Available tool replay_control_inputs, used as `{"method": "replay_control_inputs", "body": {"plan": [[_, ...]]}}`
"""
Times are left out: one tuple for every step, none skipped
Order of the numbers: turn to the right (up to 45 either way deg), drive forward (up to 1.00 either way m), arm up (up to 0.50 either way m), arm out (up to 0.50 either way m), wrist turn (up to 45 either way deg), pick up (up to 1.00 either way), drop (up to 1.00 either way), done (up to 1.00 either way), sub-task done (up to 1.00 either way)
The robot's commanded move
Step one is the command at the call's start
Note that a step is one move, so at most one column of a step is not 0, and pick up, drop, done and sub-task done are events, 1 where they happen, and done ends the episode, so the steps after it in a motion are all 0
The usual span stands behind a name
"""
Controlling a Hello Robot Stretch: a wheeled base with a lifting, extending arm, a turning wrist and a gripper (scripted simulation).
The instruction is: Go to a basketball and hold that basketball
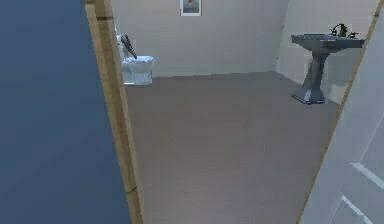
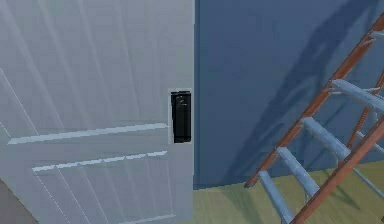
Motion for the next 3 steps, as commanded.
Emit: {"method": "replay_control_inputs", "body": {"plan": [[3.0,0.00,0.00,0.00,0.0,0.00,0.00,0.00,0.00],[12.0,0.00,0.00,0.00,0.0,0.00,0.00,0.00,0.00],[0.0,0.65,0.00,0.00,0.0,0.00,0.00,0.00,0.00]]}}
